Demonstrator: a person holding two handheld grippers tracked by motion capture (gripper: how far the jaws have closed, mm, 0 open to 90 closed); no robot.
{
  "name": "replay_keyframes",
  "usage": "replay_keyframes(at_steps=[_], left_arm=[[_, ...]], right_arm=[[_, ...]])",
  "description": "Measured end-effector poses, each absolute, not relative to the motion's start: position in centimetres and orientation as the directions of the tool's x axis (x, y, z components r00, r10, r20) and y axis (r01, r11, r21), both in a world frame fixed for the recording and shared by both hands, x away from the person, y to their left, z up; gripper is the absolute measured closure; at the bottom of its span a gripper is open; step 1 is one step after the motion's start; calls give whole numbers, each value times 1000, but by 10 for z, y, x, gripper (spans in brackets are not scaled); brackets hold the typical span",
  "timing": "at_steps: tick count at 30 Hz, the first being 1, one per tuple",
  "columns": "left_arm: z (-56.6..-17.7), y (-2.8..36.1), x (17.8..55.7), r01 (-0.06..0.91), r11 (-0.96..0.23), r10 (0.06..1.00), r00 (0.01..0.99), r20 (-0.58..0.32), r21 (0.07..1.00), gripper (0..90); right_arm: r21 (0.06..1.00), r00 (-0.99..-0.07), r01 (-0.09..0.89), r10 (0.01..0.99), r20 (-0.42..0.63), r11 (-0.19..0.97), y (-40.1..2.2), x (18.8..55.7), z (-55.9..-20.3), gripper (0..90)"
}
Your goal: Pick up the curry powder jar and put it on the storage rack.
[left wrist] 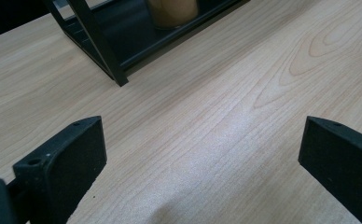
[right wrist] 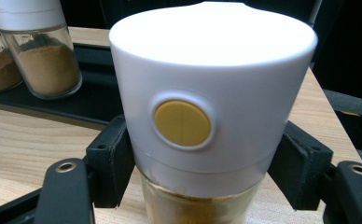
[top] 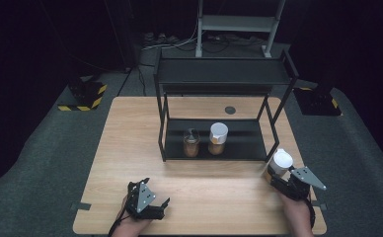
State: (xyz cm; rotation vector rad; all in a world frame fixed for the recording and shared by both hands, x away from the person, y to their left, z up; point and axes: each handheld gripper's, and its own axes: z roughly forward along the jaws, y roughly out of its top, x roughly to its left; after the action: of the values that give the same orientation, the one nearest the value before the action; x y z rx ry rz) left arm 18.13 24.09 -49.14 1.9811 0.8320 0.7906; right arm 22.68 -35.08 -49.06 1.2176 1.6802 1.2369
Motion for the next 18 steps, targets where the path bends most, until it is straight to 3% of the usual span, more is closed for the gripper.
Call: replay_keyframes(at_steps=[18], left_arm=[[-491, 241, 181, 258, -445, 777, 586, 228, 857, 11]], right_arm=[[955, -295, 280, 955, -13, 100, -348, 227, -488, 305]])
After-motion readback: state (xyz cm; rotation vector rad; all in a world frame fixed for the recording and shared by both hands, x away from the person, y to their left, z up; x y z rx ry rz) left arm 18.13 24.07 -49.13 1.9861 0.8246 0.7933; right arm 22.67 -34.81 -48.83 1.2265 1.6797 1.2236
